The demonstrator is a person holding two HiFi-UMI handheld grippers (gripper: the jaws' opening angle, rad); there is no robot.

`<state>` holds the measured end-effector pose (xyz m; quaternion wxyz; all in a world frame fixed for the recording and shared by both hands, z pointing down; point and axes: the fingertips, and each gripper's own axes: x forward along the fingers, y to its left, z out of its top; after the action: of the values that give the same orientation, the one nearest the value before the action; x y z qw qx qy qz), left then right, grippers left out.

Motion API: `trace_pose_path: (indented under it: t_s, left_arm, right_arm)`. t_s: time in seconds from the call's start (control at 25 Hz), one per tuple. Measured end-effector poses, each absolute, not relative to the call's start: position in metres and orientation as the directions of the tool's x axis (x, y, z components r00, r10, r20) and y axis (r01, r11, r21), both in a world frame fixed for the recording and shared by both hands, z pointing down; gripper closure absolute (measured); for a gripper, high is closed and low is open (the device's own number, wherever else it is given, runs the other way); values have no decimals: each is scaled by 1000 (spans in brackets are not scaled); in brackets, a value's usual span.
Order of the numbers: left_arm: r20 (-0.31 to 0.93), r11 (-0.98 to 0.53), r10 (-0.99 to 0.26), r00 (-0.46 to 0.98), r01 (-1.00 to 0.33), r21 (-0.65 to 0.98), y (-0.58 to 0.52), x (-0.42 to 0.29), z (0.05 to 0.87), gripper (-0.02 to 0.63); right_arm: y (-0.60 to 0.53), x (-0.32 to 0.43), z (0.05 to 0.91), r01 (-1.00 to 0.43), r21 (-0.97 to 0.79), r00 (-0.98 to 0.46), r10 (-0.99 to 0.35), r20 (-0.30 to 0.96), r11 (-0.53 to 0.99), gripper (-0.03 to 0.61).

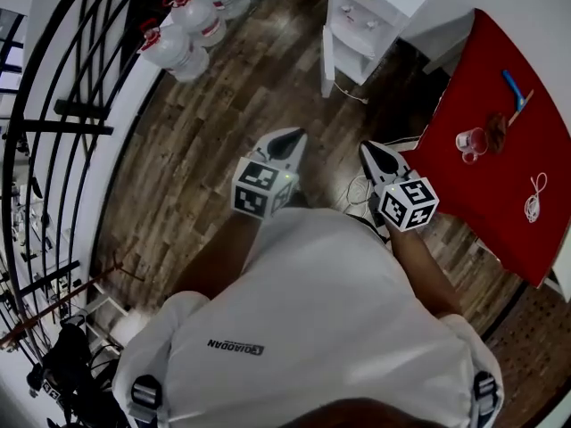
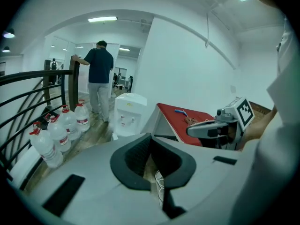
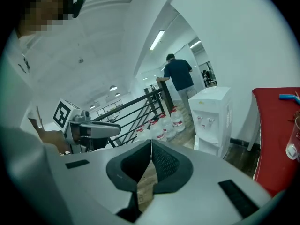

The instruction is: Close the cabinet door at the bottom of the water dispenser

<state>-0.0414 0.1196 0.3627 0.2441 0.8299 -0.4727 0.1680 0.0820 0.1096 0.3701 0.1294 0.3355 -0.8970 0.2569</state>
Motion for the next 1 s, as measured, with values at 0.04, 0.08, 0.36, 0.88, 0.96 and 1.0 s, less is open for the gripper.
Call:
trace_pose_path:
  t_s: [0.04,0.08,0.36,0.88,0.96,1.0]
  left_arm:
    - [514,-441,-694,504,-862,249,114,-52,367,617]
    - [521,-447,-685,510,-858,252,109,-62,371,617]
    - [538,-528,-613,578,-807,265,84,-114,393,617]
    - [557,-515,-585,589,-801,306,72,-130,430,617]
    - [570,-512,-585,578,-807,293,66,-132,435,617]
    - [575,-508,-586,571,-812,288,61,-134,438,617]
  right_arm:
    - [104,74,374,-683,-370,-728,-546,414,630,556]
    - [98,67,377,-696,-366,-716,-556,423,618,557]
    - [74,22,397,-764,-345,-643,-604,471,544,556]
    - [38,4,454,-780,-291,-605,-546,580,554,556]
    - [24,0,470,-779,-283,-601,-537,592,559,555]
    - [16,-3,478,-779,-280,-598,-532,600,560,555]
